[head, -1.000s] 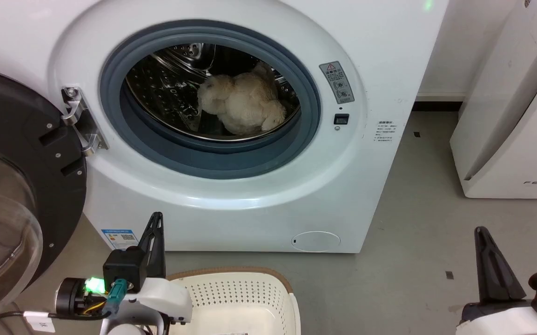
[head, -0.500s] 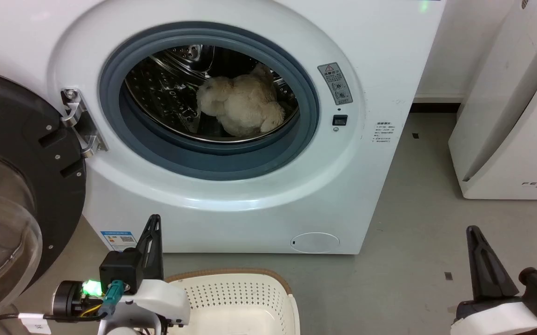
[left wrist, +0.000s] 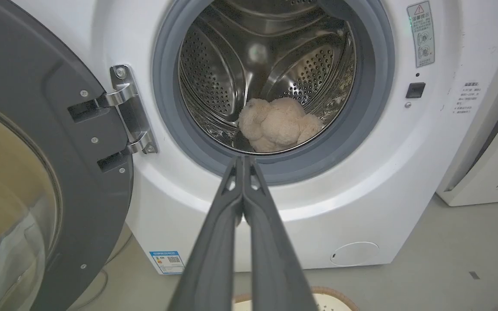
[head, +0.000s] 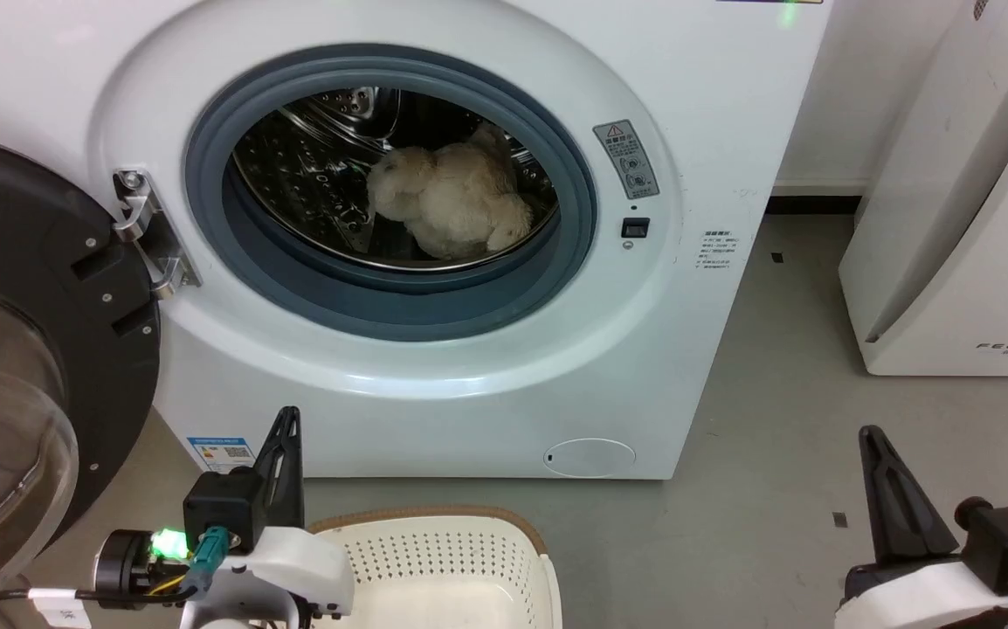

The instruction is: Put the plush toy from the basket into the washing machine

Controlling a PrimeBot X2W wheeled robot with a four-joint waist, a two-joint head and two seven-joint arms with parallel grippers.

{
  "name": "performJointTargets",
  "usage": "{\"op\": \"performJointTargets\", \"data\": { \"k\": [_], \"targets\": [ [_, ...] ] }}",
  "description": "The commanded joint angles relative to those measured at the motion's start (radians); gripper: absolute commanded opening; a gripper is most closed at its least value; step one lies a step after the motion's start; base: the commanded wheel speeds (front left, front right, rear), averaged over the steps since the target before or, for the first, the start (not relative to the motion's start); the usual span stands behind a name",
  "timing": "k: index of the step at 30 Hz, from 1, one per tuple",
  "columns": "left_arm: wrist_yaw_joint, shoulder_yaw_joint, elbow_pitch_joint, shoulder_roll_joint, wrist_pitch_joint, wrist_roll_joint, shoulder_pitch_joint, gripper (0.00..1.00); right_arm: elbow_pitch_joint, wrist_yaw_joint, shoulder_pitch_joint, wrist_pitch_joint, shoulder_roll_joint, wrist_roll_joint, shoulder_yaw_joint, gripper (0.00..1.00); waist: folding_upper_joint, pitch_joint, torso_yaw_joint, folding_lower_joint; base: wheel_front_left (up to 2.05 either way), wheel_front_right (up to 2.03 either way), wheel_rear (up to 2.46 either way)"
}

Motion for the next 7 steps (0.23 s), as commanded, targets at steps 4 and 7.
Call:
{"op": "performJointTargets", "data": {
  "k": [4, 7],
  "targets": [
    [-0.008, 0.008, -0.016, -0.006, 0.012, 0.009, 0.019, 0.00, 0.007, 0.000, -0.020, 0.011, 0.000, -0.017, 0.008, 0.00, 0.0000, -0.002, -0.001, 0.0000, 0.00, 0.00, 0.00],
    [-0.011, 0.010, -0.022, -0.007, 0.018, 0.009, 0.022, 0.00, 0.009, 0.000, -0.022, 0.017, 0.000, -0.021, 0.011, 0.00, 0.0000, -0.003, -0.002, 0.0000, 0.00, 0.00, 0.00]
  ]
}}
